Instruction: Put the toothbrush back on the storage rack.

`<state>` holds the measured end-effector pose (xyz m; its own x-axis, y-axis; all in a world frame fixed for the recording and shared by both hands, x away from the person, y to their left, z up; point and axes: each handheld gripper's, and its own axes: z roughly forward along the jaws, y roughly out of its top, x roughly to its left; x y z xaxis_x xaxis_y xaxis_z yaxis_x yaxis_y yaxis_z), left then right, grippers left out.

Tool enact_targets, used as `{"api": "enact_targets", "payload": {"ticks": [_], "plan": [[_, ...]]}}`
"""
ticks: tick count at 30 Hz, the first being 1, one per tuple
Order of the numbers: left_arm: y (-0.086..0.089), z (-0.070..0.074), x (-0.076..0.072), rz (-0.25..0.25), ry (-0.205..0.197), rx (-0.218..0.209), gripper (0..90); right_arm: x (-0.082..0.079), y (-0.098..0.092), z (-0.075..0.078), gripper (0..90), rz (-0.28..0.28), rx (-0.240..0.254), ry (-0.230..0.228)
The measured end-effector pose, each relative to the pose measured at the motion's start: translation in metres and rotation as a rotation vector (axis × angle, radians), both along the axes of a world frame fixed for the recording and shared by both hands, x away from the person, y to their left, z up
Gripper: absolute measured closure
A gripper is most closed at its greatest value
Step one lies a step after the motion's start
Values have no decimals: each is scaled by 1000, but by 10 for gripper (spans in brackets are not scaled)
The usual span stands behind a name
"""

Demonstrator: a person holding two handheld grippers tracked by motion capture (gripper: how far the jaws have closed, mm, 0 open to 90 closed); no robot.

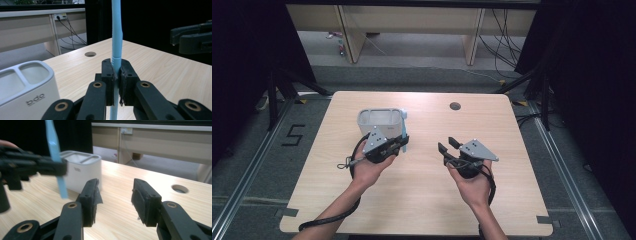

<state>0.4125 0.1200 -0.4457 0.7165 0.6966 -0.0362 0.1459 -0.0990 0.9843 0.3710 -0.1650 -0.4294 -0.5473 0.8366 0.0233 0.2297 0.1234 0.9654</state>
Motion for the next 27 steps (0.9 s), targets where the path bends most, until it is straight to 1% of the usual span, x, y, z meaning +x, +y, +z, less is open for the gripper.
{"api": "enact_targets", "payload": {"ticks": [1, 2, 3, 4, 5, 6, 7, 9, 11, 12, 13, 14, 15, 16, 17, 18, 19, 20, 21, 22, 23, 24, 25, 26, 27], "plan": [[2, 0, 0, 2, -2, 2, 832, 0, -4, -2, 551, -4, 1, 5], [3, 0, 0, 6, -1, -2, 832, 1, -11, -5, 545, -12, -14, 7], [5, 0, 0, 8, -1, 1, 832, 1, -11, -5, 545, -12, -14, 7], [7, 0, 1, 15, -2, 2, 832, 1, -17, -8, 534, -30, -19, 4], [7, 0, 1, 15, -2, 2, 833, 1, -17, -8, 534, -30, -19, 4], [9, -1, 1, 21, 0, -4, 833, 1, -22, -10, 525, -42, -21, -3], [9, -1, 1, 21, 0, -4, 832, 1, -23, -11, 524, -48, -7, 10], [11, 0, 1, 21, -10, 5, 832, 1, -26, -12, 521, -45, -13, 2], [13, 0, 0, 24, -14, 2, 832, -1, -32, -16, 513, -72, -8, 13], [13, 0, 0, 24, -14, 2, 832, -1, -32, -16, 513, -72, -8, 13], [15, 1, 1, 27, -18, 5, 832, 0, -35, -17, 513, -73, -23, -4], [16, 1, 1, 31, -21, 1, 832, -1, -38, -20, 512, -85, -21, 9], [18, 2, 2, 35, -21, 4, 832, 0, -42, -22, 510, -71, -32, -5], [20, 2, 2, 40, -20, 3, 833, -2, -45, -24, 510, -86, -39, 15], [21, 3, 3, 44, -23, 1, 832, -2, -47, -26, 510, -93, -45, -3], [23, 4, 3, 49, -24, -1, 832, -2, -51, -28, 510, -94, -50, -10], [26, 6, 3, 56, -29, -4, 832, -2, -57, -33, 509, -108, -40, -8], [26, 6, 3, 56, -29, -4, 832, -2, -57, -33, 509, -108, -40, -8], [29, 7, 4, 60, -36, -5, 832, -3, -60, -34, 507, -111, -47, 10], [31, 9, 5, 64, -46, -8, 832, -2, -67, -40, 501, -132, -52, 13], [33, 10, 6, 67, -49, -9, 832, -2, -69, -41, 499, -132, -47, 24], [33, 10, 6, 67, -49, -9, 832, -2, -72, -43, 498, -146, -46, 25], [35, 11, 6, 71, -51, -13, 832, -2, -72, -43, 498, -146, -46, 25], [36, 12, 7, 73, -53, -11, 832, -1, -75, -46, 497, -151, -48, 14], [38, 13, 8, 80, -56, -13, 832, -3, -78, -49, 495, -180, -26, 49]]}}
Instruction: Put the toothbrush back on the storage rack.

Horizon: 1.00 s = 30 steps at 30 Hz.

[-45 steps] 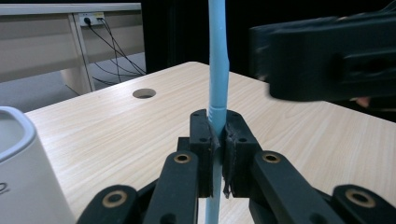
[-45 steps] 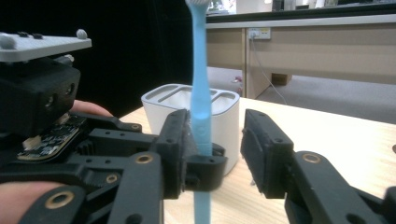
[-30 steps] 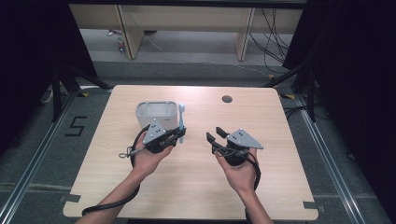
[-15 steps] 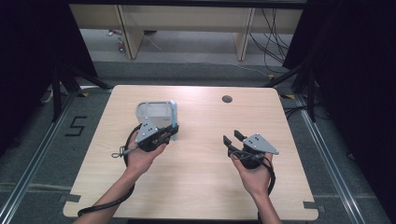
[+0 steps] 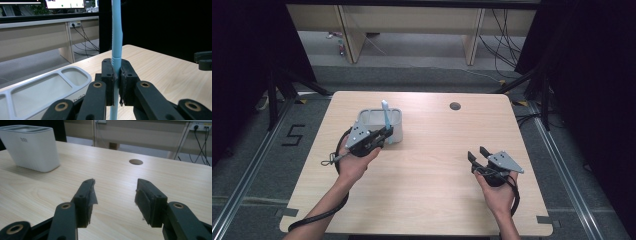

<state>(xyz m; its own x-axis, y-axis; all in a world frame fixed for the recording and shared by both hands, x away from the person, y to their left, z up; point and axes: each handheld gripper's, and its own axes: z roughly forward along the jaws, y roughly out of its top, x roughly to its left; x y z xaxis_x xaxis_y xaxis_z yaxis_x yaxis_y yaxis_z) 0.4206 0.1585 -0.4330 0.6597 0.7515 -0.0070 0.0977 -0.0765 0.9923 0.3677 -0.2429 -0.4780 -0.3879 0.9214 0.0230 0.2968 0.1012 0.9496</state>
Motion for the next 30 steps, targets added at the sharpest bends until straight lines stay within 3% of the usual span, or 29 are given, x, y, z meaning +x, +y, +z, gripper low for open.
{"api": "enact_targets", "payload": {"ticks": [3, 4, 8, 9, 11, 12, 14, 15, 20, 25, 29, 30], "plan": [[3, 1, 1, 9, -4, 0, 832, 2, -6, -1, 493, 1, -28, -27], [4, 2, 1, 12, -6, 3, 832, 0, -7, -2, 491, -6, 11, -10], [8, 3, 2, 25, -8, -4, 832, -2, -9, -3, 490, -26, 17, -11], [10, 3, 2, 29, -9, -7, 832, 0, -11, -5, 490, -22, 2, -33], [12, 5, 3, 35, -13, -9, 832, -2, -9, -7, 490, -20, 23, -12], [13, 5, 3, 39, -14, -10, 832, -1, -11, -8, 489, -11, -8, -35], [15, 7, 4, 44, -19, -13, 832, -1, -10, -11, 488, -8, -19, -38], [18, 8, 4, 50, -22, -15, 832, -1, -8, -13, 487, -10, 4, -29], [23, 12, 6, 63, -24, -21, 832, -2, -8, -16, 488, -13, 16, -43], [26, 14, 8, 71, -27, -26, 832, -3, -10, -20, 487, -10, 10, -36], [29, 17, 10, 82, -36, -26, 832, -2, -10, -23, 486, -17, -10, -58], [30, 18, 11, 83, -41, -26, 832, -4, -8, -25, 488, -27, 15, -29]]}}
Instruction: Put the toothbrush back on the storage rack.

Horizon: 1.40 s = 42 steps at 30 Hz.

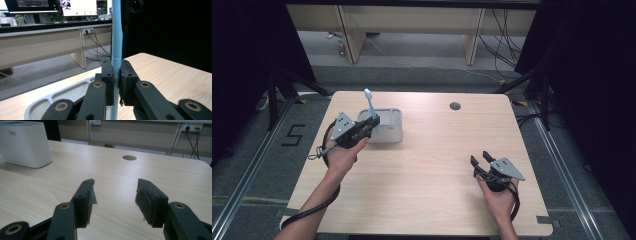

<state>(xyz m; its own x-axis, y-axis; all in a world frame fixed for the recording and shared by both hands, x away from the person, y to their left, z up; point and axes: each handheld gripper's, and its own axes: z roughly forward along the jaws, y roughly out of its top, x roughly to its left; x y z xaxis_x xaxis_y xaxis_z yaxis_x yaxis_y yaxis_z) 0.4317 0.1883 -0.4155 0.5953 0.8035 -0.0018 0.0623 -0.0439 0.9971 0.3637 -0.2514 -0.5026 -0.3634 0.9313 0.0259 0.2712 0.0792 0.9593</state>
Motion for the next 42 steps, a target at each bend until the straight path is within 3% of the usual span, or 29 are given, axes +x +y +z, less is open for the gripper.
{"api": "enact_targets", "payload": {"ticks": [4, 7, 10, 12, 16, 17, 18, 21, 24, 25, 34, 35, 37, 39, 42], "plan": [[2, 3, 2, 5, -6, 1, 832, 2, -1, -3, 487, 13, -19, -22], [4, 5, 4, 16, -14, 4, 832, 3, 0, -6, 485, 30, 0, -8], [7, 8, 5, 25, -26, -1, 832, 0, 1, -6, 485, 0, -5, 13], [9, 9, 7, 32, -28, 0, 832, 3, 0, -8, 485, 20, -19, -19], [10, 10, 9, 40, -27, 1, 832, 2, 0, -9, 485, 16, -20, -8], [11, 10, 10, 41, -28, 2, 831, 4, -1, -10, 486, 14, -46, -37], [12, 10, 11, 47, -26, 3, 832, 3, 1, -11, 486, 23, 1, -9], [12, 9, 13, 52, -29, 5, 831, 2, 1, -10, 486, 19, -6, 9], [12, 9, 14, 58, -36, 5, 831, 2, 1, -11, 485, 7, -4, 7], [12, 9, 15, 61, -37, 6, 831, 3, -1, -12, 486, 11, -28, -12], [14, 9, 23, 71, -41, 14, 831, 2, -1, -12, 491, 8, -29, -23], [14, 9, 24, 76, -40, 14, 831, 0, 2, -12, 494, 4, 2, 1], [14, 9, 25, 77, -40, 15, 831, -1, 2, -12, 495, 5, 4, 11], [15, 8, 27, 80, -40, 12, 831, 1, 0, -12, 495, 14, -23, -20], [16, 7, 29, 83, -38, 11, 831, 2, 0, -13, 498, 23, -15, -27]]}}
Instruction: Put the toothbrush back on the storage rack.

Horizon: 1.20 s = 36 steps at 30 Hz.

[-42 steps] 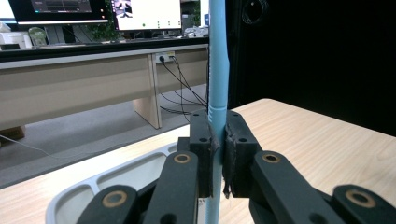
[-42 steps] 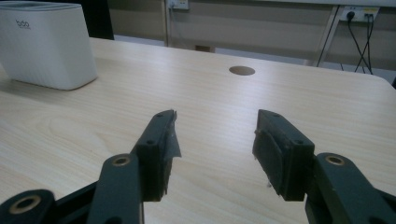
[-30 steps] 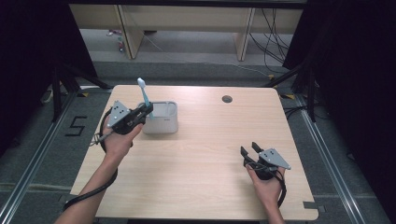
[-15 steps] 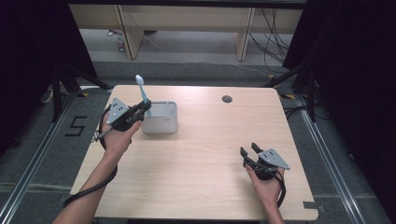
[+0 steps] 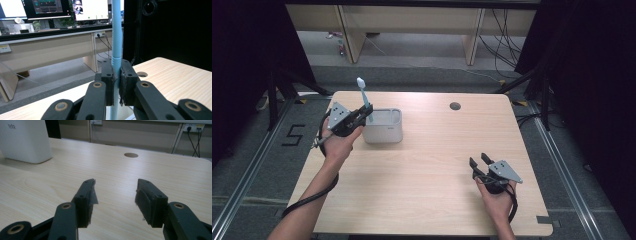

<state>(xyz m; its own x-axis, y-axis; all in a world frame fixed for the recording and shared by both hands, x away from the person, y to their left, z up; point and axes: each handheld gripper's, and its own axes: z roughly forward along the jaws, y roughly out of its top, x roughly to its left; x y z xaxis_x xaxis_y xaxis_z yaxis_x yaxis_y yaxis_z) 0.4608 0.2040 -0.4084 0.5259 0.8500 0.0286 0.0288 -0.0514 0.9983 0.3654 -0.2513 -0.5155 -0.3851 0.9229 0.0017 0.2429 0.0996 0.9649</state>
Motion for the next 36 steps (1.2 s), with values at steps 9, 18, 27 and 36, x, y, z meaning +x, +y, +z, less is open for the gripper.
{"api": "enact_targets", "payload": {"ticks": [9, 18, 27, 36], "plan": [[3, -1, 6, 10, 4, 4, 831, -1, -2, 1, 500, -7, -22, -14], [5, -3, 15, 26, 6, -1, 831, -1, -2, 1, 500, -3, -21, -21], [9, -4, 21, 45, 16, 1, 831, -2, -1, 1, 499, -14, 18, 8], [11, -7, 24, 60, 39, -8, 831, -1, -1, 0, 500, -6, 14, -2]]}}
